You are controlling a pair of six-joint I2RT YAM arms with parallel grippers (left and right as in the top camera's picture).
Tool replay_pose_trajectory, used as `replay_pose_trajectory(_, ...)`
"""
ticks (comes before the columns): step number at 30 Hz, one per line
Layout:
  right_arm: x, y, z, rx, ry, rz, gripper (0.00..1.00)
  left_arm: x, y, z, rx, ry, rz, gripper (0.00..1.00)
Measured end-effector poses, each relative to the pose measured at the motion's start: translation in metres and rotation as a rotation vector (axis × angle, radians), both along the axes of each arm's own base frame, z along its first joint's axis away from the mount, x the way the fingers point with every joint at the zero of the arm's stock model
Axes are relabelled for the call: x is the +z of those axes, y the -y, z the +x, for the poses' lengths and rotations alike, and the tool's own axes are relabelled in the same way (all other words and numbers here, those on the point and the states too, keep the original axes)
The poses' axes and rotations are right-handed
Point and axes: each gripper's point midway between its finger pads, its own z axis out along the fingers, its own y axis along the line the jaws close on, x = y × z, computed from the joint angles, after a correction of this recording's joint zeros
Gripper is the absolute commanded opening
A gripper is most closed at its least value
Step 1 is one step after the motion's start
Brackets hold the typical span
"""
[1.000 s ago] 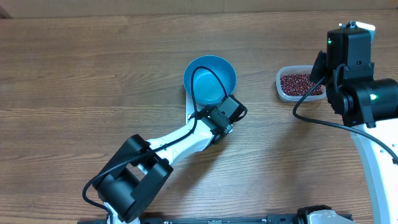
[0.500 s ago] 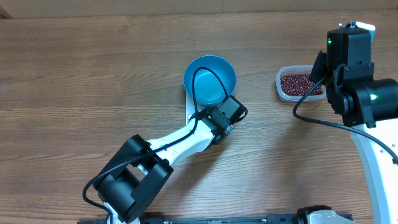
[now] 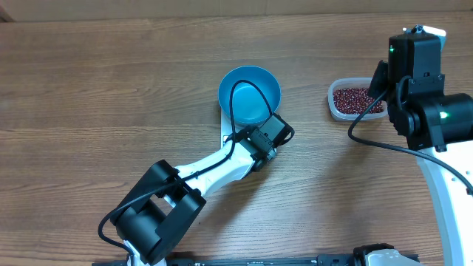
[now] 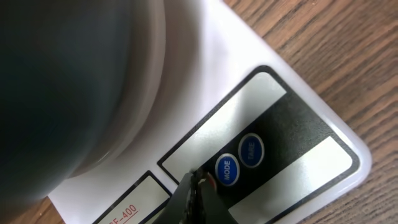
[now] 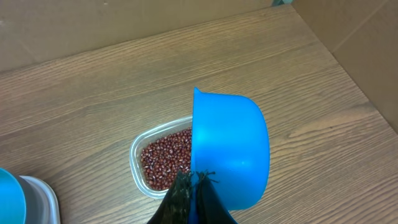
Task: Scoop item into bowl and weigh 150g on scale
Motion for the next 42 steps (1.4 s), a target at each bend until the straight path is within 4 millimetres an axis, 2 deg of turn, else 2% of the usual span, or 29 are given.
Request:
replay_pose_trajectory(19,0.0,0.0,0.0,0.0,-0.001,0.0,0.04,0.0,-0.001,-0.002,-0.016,-0.011,0.009,0.04)
replay_pose_trajectory(28,0.0,0.0,0.0,0.0,-0.001,0.0,0.04,0.006,-0.01,-0.028,-0.042,-0.086,0.054,0.04)
replay_pose_trajectory(34,0.0,0.0,0.0,0.0,0.0,0.0,0.04,0.044,-0.009,-0.035,-0.051,-0.05,0.002,0.04)
replay_pose_trajectory(42,0.0,0.0,0.0,0.0,-0.001,0.0,0.04,0.114,-0.012,-0.039,-0.035,0.064,-0.131,0.04)
